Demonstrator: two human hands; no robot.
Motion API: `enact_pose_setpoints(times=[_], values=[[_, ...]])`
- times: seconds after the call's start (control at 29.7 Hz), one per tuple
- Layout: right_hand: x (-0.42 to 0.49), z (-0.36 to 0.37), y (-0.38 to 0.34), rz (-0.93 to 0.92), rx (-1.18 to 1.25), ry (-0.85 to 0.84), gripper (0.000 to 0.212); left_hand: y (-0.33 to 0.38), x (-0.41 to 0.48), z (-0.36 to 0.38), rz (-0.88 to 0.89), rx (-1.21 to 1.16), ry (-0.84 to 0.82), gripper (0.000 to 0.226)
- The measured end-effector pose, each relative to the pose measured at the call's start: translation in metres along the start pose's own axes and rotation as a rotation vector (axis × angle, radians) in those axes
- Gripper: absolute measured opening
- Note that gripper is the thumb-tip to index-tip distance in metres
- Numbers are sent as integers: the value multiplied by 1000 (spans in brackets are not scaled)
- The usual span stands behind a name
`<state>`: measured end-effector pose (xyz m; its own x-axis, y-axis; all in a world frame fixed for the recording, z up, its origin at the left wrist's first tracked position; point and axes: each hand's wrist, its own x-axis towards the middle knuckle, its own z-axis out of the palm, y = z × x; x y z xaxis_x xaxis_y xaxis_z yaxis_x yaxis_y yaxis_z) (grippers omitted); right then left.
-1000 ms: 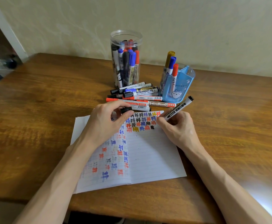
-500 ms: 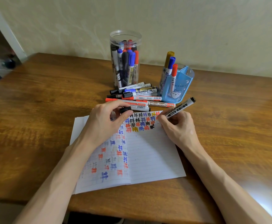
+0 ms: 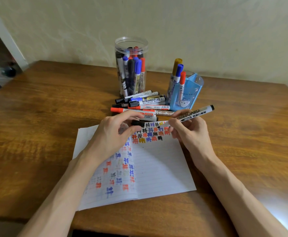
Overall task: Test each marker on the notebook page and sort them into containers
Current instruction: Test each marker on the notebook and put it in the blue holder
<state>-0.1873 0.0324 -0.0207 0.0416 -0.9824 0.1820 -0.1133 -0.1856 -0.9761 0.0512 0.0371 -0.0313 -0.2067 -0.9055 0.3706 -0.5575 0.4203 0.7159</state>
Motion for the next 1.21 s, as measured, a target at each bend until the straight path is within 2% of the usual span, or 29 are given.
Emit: enact_pose_setpoints(times=[0.27, 0.37, 0.57, 0.74, 0.84, 1.01, 1.21], values=[[-3, 4, -2, -25, 126, -109, 12, 2, -1, 0, -12, -20, 3, 32], [-3, 5, -3, -31, 132, -135, 19, 1, -1, 1, -11, -18, -2, 34], [-4, 7, 2, -49, 124, -185, 19, 3, -1, 1, -12, -37, -22, 35], [-3, 5, 1, 55, 121, -248, 18, 7, -2, 0, -4, 4, -1, 32], [0, 1, -1, 186, 242, -288, 30, 5, -1, -1, -19, -1, 8, 33], [4, -10, 1, 136, 79, -195, 24, 5, -2, -2, -30, 5, -4, 34], [7, -11, 7, -26, -84, -273, 17, 2, -4, -4, -20, 33, 47, 31]])
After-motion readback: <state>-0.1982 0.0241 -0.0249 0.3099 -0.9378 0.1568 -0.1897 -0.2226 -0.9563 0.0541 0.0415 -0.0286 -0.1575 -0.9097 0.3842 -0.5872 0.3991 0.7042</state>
